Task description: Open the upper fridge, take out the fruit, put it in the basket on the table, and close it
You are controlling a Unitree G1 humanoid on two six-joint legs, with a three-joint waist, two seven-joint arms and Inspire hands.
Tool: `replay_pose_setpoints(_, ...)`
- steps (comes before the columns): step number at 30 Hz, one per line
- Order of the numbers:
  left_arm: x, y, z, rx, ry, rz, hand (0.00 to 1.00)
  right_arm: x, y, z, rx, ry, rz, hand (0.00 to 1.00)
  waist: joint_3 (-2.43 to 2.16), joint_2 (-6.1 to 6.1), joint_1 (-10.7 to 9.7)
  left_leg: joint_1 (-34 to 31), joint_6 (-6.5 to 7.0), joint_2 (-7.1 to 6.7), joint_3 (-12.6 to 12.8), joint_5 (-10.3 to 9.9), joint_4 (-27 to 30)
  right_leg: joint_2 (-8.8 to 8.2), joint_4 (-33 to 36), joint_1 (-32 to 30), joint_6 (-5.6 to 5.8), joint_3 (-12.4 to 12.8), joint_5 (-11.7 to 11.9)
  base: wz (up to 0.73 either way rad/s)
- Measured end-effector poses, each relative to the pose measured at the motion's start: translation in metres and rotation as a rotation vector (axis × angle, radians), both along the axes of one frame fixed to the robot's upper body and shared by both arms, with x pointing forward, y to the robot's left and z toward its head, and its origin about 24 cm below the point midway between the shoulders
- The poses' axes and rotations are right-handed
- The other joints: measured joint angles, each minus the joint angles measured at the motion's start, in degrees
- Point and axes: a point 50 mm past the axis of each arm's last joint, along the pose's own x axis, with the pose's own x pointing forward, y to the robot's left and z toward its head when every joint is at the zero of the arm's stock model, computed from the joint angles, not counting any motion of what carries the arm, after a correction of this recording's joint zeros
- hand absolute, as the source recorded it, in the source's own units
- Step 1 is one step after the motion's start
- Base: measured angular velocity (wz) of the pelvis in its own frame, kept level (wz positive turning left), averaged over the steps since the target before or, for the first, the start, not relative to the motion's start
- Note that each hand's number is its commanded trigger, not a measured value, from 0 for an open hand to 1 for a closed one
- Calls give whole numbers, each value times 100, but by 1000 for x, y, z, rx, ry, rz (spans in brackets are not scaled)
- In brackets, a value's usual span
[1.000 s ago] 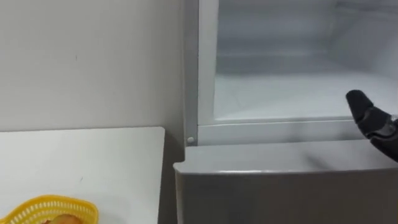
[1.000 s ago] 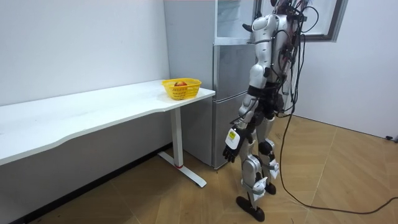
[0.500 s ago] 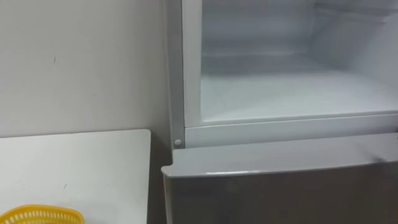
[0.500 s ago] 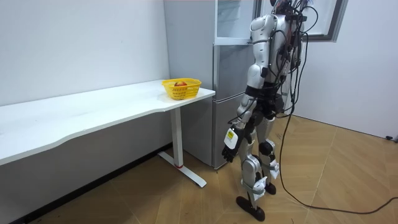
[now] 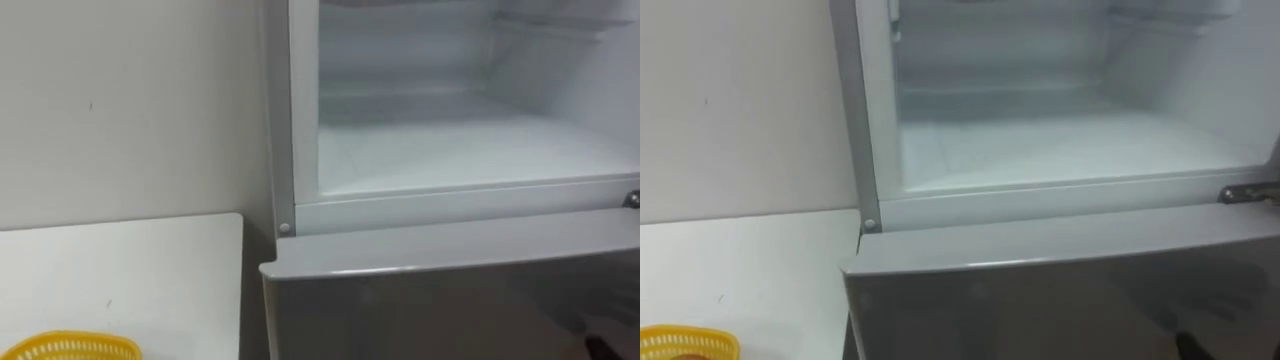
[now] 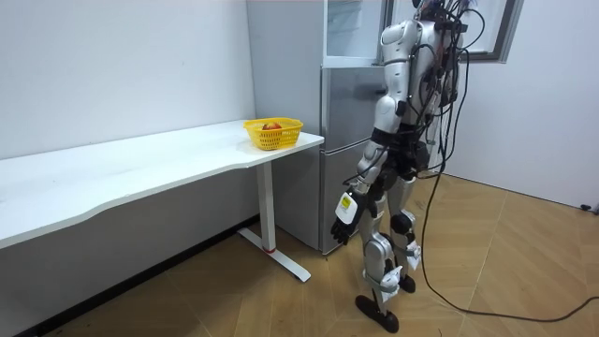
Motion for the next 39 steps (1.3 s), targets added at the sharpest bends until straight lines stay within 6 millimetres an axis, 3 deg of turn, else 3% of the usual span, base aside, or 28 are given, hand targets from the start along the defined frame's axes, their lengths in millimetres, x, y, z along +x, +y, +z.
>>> replay_pose_setpoints(1, -1, 1, 0, -4, 1, 8, 0, 0, 1, -1, 4, 3, -1, 0, -10, 58, -6, -36, 0, 0, 0, 4, 5, 1, 8, -23, -3, 1, -5, 0)
replay_pose_setpoints(3, 0, 4, 1, -2, -6, 24, 0, 0, 1, 0, 4, 1, -2, 0, -5, 47, -8, -40, -3, 5, -1, 14, 9, 7, 37, -53, -18, -7, -18, 0)
replay_pose_setpoints(9, 0, 4, 1, -33, 2, 37, 0, 0, 1, 1, 5, -3, -18, 0, 78, -226, -1, -39, -6, 10, 8, 13, 8, 10, 66, -40, -24, -6, -64, 0)
replay_pose_setpoints(18, 5, 4, 2, -28, -21, 34, 0, -9, -4, -16, 250, -19, -129, 0, 78, -287, -45, 43, -7, 16, 15, 10, -11, 21, -22, 45, -19, 17, -55, 0)
replay_pose_setpoints(22, 3, 5, 2, -27, -24, 39, 0, -21, -23, -23, 370, -44, -275, 0, 99, -269, -134, 54, -7, 11, -1, 6, -24, 13, -88, 84, -14, -12, -58, 4)
replay_pose_setpoints(28, 1, 19, 7, 16, -57, 126, 0, -49, -59, -26, 579, -161, -561, 0, 90, -273, -266, 15, -7, 13, -18, 7, -22, 17, -7, 4, -21, -15, -97, 0)
replay_pose_setpoints(33, 1, 25, 9, 32, -64, 162, 0, -67, -75, -32, 649, -202, -703, 0, 77, -301, -360, -37, -7, 10, -4, 10, -8, 16, 17, -7, -19, -4, -90, -1)
replay_pose_setpoints(39, -5, 39, 15, 71, -84, 213, 0, -66, -106, -20, 722, -321, -825, 0, 72, -404, -357, -44, -7, 2, 90, 10, 4, 14, 154, -179, -16, 79, -151, -8)
